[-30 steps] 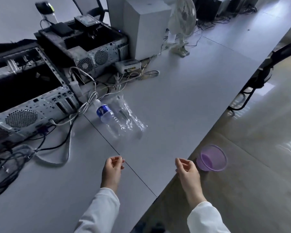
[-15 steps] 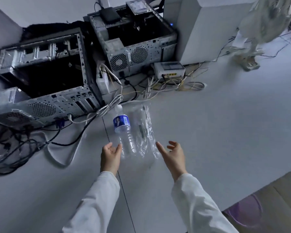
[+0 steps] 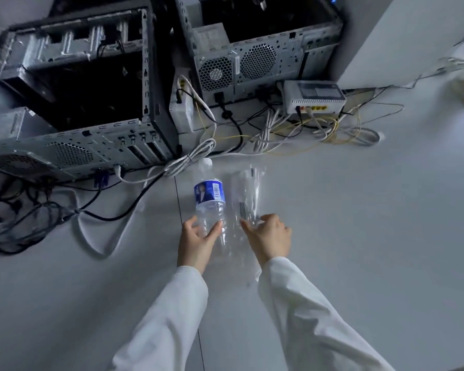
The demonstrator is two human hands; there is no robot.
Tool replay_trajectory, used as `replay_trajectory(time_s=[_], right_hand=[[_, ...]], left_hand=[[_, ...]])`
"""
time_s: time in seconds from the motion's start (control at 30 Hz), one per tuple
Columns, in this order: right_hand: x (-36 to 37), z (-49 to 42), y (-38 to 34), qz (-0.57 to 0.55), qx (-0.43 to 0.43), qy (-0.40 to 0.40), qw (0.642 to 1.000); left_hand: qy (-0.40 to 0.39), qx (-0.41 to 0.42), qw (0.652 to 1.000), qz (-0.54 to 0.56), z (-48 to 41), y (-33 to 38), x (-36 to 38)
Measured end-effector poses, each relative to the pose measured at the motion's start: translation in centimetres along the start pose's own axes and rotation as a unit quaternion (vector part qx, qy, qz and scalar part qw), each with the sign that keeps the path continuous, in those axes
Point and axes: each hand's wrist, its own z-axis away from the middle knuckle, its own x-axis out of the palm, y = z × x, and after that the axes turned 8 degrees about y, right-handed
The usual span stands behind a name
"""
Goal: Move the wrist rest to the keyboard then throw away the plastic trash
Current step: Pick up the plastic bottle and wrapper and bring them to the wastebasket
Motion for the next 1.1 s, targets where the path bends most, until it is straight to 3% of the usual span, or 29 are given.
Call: replay_trajectory(time_s=[0.17,0.33,0.43,0.8,1.1], right_hand=[[-0.1,-0.4,0.6,-0.037,0.02,-0.064,0.997],[-1.9,0.9,1.6,-0.21,0.071,-0.087,0.971],[-2.8,2.3,2.9,-0.256,0.093,-0.088,0.958],[-8.0,11.0,12.7,-0.387,0.188,0.058,0.901],[-14.7,17.5,23.1,-0.447,0.244,0.139,0.849]], left_hand=[[-0.019,-0.003,1.0,-0.001,0.1,-0.7,-0.2],[-0.065,-0.009,0.997,0.027,1.0,-1.5,-1.0],[-0.098,-0.005,0.994,0.044,2.5,-1.3,-1.4],[-0.25,0.052,0.966,0.032,10.6,-2.8,-0.1],[-0.311,0.113,0.942,-0.047,21.3,-5.0,4.0]])
